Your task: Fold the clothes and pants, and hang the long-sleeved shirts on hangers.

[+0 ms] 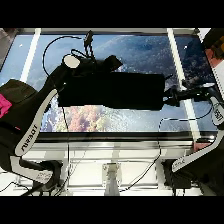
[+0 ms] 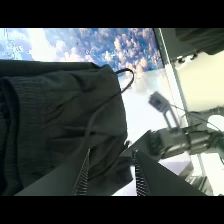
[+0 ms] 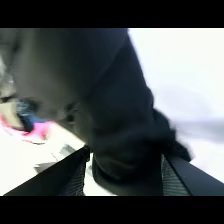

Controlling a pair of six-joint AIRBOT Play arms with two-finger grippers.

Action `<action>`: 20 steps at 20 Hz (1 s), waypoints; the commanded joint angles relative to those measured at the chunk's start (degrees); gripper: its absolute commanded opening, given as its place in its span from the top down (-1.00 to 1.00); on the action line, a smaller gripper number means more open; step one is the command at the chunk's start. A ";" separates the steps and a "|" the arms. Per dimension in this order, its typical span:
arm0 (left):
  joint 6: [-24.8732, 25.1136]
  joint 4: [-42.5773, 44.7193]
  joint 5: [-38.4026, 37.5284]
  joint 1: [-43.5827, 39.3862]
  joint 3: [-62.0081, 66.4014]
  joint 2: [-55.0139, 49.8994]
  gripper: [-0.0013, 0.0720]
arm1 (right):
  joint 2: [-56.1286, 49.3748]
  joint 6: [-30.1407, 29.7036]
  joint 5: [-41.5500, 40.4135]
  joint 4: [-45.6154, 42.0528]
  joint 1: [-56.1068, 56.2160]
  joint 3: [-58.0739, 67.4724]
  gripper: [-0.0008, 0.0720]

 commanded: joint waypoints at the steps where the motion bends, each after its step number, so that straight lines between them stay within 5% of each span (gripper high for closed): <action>1: 0.00 -0.04 -0.07 -0.02 0.04 0.02 0.08 | 0.00 -1.07 -5.90 -2.64 4.87 -1.88 -0.37; 2: 0.00 -0.04 -0.07 -0.02 0.04 0.02 0.09 | 0.00 -1.11 -6.03 -2.54 6.43 -1.62 -0.10; 3: -0.02 -0.04 -0.09 -0.02 0.04 0.02 0.10 | 0.00 -1.27 -5.38 -2.71 7.56 -1.07 0.81; 4: -0.02 -0.02 -0.09 -0.02 0.04 0.02 0.18 | 0.00 -1.14 -4.39 -2.71 8.00 -0.44 0.93; 6: 0.00 0.26 -0.17 -0.02 0.02 -0.11 0.84 | 0.72 -0.26 -1.77 -3.13 7.39 0.63 0.93; 7: 0.00 1.40 -0.22 -0.09 0.00 -0.31 0.94 | 1.92 1.29 -1.53 -4.26 6.40 0.61 0.93; 14: -6.01 11.78 -9.03 -2.64 -0.07 -6.86 0.94 | 15.04 3.85 2.49 -10.23 -9.44 1.55 0.93; 20: -6.93 11.93 -9.11 -10.75 -0.07 -14.88 0.94 | 18.05 3.80 15.13 -10.16 -16.81 18.45 0.94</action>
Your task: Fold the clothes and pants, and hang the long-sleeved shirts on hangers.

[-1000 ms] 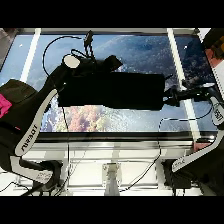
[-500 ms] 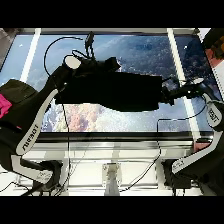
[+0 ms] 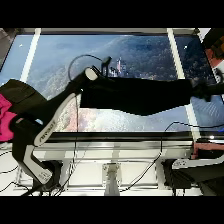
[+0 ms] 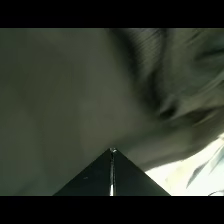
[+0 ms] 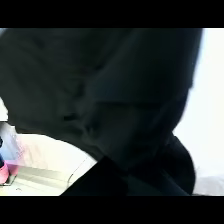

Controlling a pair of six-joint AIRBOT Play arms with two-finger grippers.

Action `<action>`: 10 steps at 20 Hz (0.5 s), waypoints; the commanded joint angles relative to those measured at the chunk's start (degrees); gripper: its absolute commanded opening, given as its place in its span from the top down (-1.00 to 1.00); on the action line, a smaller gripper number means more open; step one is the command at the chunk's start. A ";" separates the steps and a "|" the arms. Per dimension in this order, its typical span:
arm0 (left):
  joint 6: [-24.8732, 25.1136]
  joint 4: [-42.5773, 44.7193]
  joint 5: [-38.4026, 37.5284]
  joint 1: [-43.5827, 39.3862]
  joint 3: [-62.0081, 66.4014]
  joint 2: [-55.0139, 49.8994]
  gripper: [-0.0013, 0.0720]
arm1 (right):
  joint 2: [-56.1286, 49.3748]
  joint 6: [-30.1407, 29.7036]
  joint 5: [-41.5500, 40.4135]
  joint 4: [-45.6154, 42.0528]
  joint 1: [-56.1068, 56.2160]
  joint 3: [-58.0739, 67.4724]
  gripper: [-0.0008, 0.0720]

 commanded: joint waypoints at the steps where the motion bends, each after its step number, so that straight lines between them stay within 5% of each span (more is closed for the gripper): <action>1: -0.96 0.81 -0.57 -5.22 0.00 -4.79 0.94 | 1.31 0.35 6.45 0.13 -2.27 10.80 0.94; 6: -0.81 0.28 7.63 -8.31 0.04 -5.29 0.95 | 1.29 1.66 7.61 0.35 8.07 21.27 0.94; 10: 2.93 3.37 9.40 0.98 0.04 3.87 0.95 | 0.15 1.66 6.25 -0.31 25.14 21.46 0.94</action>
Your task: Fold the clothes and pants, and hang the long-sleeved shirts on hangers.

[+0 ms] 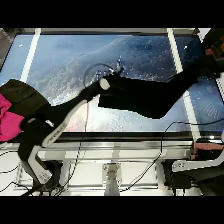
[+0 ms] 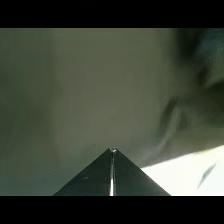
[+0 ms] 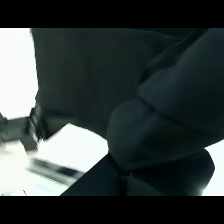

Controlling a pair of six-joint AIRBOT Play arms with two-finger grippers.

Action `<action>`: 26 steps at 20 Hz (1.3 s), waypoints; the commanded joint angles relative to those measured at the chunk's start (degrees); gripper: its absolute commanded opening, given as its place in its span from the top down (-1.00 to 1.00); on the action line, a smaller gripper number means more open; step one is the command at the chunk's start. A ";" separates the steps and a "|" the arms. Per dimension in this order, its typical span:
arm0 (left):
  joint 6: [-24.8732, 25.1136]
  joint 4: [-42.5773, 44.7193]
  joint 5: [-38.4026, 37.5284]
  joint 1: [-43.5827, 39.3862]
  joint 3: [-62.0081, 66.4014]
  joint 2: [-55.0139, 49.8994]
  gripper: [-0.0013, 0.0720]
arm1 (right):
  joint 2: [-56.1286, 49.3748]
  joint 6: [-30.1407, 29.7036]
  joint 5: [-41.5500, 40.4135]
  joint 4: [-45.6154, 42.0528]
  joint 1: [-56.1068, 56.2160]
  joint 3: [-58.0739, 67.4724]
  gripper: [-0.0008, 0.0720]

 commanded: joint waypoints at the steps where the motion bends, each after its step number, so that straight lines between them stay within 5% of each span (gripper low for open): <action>1: 1.95 4.11 1.22 8.15 0.04 7.37 0.95 | -1.42 0.15 -2.32 -0.35 15.39 1.62 0.94; 8: 1.77 4.00 -3.10 24.98 0.04 18.36 0.94 | -15.39 0.00 -19.10 -4.68 50.84 1.68 0.89; 10: 1.75 3.76 -5.75 26.49 0.04 18.58 0.90 | -17.25 2.23 -21.57 -9.97 55.28 2.64 0.18; 11: 1.79 3.82 -6.78 26.80 0.04 18.58 0.90 | -17.07 3.32 -21.38 -12.79 55.95 3.26 -0.02; 14: 1.79 3.80 -7.93 27.02 0.04 18.93 0.91 | -16.83 5.27 -14.19 -20.35 52.87 10.45 0.02; 15: 1.79 3.80 -7.93 27.02 0.04 19.45 0.91 | -16.57 5.27 -11.13 -21.84 50.53 12.90 0.35; 16: 1.81 3.82 -7.96 27.02 0.04 20.17 0.91 | -15.69 5.27 -9.57 -22.73 47.71 13.42 0.94; 20: 3.39 3.93 -9.01 27.23 0.04 24.57 0.91 | -10.25 3.23 -8.31 -18.67 31.30 6.29 0.93; 23: 3.34 4.11 -11.56 28.48 0.04 28.09 0.91 | -9.68 0.09 -6.23 1.77 17.09 -3.06 0.93; 24: 3.34 4.11 -12.02 28.98 0.04 29.22 0.91 | -9.68 -0.42 -6.97 6.69 14.05 -7.15 0.86; 25: 3.34 4.11 -12.20 29.64 0.04 30.27 0.90 | -9.70 -0.37 -8.59 8.07 12.04 -11.26 0.32; 26: 3.37 4.11 -12.22 30.51 0.04 31.50 0.74 | -9.73 -0.37 -10.54 6.93 10.99 -15.65 -0.46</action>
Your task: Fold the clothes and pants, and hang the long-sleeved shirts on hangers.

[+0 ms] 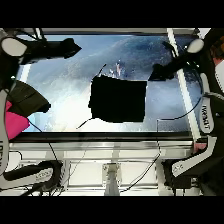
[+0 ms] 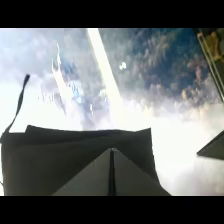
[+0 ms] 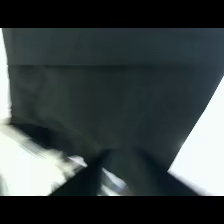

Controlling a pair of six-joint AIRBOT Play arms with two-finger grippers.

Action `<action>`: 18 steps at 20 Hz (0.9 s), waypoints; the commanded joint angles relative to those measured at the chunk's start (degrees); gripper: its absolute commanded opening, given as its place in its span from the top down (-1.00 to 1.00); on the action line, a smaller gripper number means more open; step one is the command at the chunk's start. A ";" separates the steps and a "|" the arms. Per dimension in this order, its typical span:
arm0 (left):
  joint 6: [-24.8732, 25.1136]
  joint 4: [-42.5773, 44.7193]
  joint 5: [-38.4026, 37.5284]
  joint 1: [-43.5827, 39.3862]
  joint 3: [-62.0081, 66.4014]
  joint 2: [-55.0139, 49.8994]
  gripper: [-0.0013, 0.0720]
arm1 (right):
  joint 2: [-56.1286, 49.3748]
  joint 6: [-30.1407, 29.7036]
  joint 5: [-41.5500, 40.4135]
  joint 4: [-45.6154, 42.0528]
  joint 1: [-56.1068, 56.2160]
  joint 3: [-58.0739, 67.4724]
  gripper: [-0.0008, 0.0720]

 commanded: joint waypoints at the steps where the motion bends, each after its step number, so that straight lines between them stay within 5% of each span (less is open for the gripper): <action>1: 0.26 0.04 -1.27 2.54 0.04 4.24 0.28 | 0.17 -1.25 -4.04 6.97 -8.02 -13.73 -0.67; 2: 0.26 0.07 -1.33 3.78 0.04 5.57 0.02 | -0.59 -1.27 -4.90 5.84 -8.00 -16.63 -0.67; 3: 0.26 0.07 -1.66 5.31 0.04 7.02 0.00 | -2.03 -1.33 -4.87 5.77 -7.98 -18.80 -0.67; 17: 0.20 0.00 -5.97 18.43 0.04 13.88 0.00 | -10.05 -6.86 -5.35 6.67 2.91 -19.54 -0.64; 18: 0.17 -0.09 -5.99 18.38 0.04 13.88 0.00 | -10.03 -6.84 -5.66 7.26 3.85 -19.54 -0.32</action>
